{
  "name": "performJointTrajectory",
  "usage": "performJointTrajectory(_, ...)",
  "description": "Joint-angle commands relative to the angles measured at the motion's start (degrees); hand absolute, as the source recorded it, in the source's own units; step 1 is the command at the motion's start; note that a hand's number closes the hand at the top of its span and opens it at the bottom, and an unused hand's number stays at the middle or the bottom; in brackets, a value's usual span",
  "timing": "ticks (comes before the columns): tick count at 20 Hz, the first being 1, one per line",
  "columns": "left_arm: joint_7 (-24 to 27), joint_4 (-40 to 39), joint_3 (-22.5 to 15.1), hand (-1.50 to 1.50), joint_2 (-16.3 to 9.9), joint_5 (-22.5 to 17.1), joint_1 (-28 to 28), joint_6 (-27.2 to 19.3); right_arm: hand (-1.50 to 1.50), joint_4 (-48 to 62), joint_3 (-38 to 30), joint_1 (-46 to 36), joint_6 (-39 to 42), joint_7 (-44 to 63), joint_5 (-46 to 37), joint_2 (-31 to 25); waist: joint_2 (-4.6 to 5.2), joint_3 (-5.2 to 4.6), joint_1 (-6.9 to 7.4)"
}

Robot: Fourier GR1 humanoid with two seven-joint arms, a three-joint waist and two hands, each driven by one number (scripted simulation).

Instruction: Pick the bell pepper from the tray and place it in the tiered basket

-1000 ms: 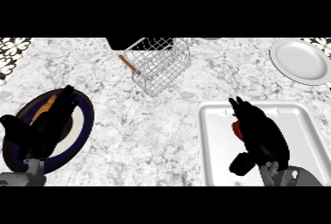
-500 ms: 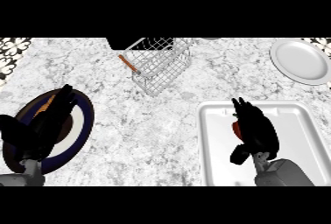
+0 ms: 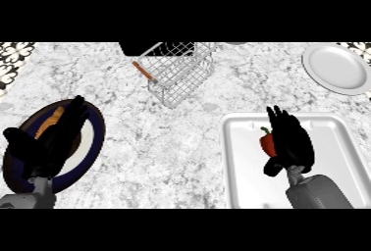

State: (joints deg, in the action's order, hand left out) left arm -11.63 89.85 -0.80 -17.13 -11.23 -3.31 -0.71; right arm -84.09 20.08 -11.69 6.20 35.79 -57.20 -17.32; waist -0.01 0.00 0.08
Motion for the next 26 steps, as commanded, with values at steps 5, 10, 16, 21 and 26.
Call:
performJointTrajectory(5,-2.90,1.81,1.84,0.00,0.45,-0.05,-1.69,0.93,1.50,2.00,-3.18,3.23,7.22,-4.87,4.33,-0.41,-0.04,0.01,-0.10)
performJointTrajectory(10,1.11,-1.40,3.78,0.00,0.23,1.00,0.27,3.30,1.50,8.31,-0.28,-0.51,5.91,-7.81,-2.95,-0.16,0.03,-0.01,0.10)
performJointTrajectory(16,-3.24,1.26,2.70,0.00,1.89,1.97,-1.54,1.41,1.50,4.22,-0.38,4.00,4.21,-0.44,-6.39,2.90,-0.09,-0.01,-0.28)
performJointTrajectory(21,0.38,-0.23,3.81,0.00,1.29,1.75,1.06,2.77,1.50,-6.77,-2.83,17.04,1.76,10.34,-6.89,4.20,-0.40,-0.06,-1.51)
performJointTrajectory(26,-3.40,3.49,2.21,0.00,2.65,2.90,0.68,1.00,1.50,-20.21,1.31,21.32,-6.74,14.08,-16.43,4.10,-0.49,-0.02,-0.99)
